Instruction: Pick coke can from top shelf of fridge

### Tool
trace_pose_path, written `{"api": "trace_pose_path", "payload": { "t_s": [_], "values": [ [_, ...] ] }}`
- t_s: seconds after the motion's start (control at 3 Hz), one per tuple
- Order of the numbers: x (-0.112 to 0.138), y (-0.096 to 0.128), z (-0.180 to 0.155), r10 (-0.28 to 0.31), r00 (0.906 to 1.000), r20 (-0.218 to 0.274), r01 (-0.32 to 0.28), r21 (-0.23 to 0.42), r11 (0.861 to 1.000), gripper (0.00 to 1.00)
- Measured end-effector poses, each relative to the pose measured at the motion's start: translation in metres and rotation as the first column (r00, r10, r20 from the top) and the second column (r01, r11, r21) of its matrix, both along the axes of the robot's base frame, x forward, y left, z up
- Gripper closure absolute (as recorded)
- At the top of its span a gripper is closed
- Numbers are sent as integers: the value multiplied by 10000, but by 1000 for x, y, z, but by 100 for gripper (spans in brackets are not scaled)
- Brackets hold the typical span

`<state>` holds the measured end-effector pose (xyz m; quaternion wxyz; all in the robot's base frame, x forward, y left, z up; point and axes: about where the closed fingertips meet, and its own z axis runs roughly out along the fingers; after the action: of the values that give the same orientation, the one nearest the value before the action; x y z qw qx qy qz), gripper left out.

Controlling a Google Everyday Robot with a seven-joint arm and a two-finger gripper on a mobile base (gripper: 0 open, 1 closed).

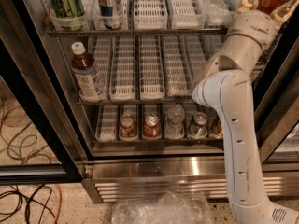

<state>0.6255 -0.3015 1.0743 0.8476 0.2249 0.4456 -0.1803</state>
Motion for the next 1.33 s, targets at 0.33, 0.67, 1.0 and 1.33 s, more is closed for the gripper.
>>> {"api": "trace_pose_path", "payload": {
  "t_s": [0.33,0.67,1.0,1.33],
  "values": [
    [0,-4,0,-125,9999,-37,125,55,9999,31],
    [0,-4,0,-125,9999,-37,125,55,9999,49],
    [0,-4,0,-125,9999,-37,125,55,9999,72],
    [0,-4,0,-125,9999,-37,126,55,9999,97]
  ]
}}
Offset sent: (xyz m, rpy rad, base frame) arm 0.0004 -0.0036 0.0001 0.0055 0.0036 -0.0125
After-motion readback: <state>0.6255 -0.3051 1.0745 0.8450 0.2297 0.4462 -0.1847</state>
